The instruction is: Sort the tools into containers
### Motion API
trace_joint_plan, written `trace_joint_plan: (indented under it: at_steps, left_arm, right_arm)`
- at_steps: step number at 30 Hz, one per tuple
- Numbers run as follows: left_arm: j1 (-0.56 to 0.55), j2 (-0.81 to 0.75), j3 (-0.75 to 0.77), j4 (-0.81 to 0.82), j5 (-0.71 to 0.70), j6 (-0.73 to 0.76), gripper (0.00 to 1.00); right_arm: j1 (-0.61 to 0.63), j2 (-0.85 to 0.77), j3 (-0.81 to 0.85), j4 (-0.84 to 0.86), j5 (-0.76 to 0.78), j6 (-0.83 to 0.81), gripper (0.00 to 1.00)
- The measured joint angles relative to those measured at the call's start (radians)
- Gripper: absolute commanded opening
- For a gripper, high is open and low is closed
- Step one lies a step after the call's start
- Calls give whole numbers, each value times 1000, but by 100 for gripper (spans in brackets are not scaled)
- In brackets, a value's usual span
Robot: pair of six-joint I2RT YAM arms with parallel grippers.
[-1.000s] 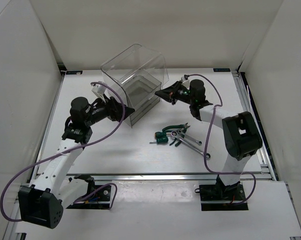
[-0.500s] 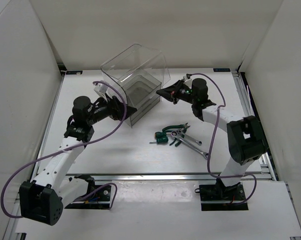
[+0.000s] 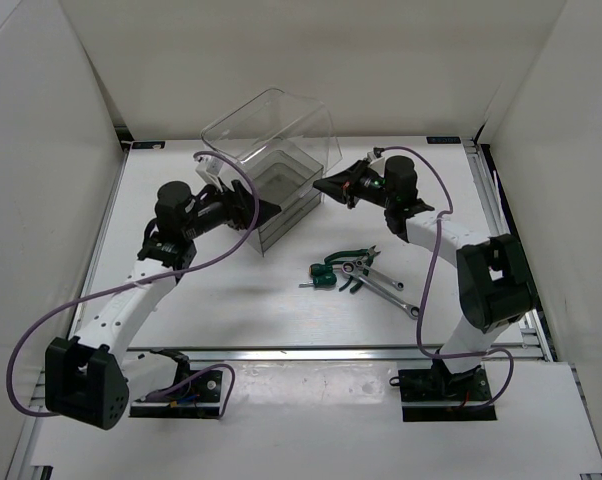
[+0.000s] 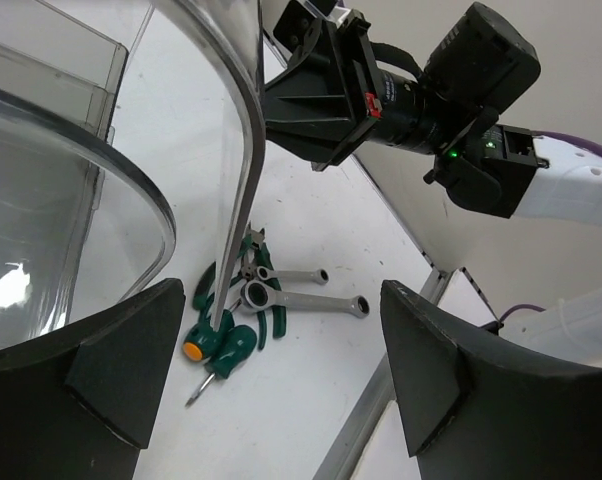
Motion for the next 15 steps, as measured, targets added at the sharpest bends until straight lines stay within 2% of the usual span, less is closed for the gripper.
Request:
trace_joint_plan:
  at_steps: [15]
  left_arm:
    - [-15,66,51,42,-65,-28,88]
  right_arm:
    - [0,-23,0,6,-1,18,0]
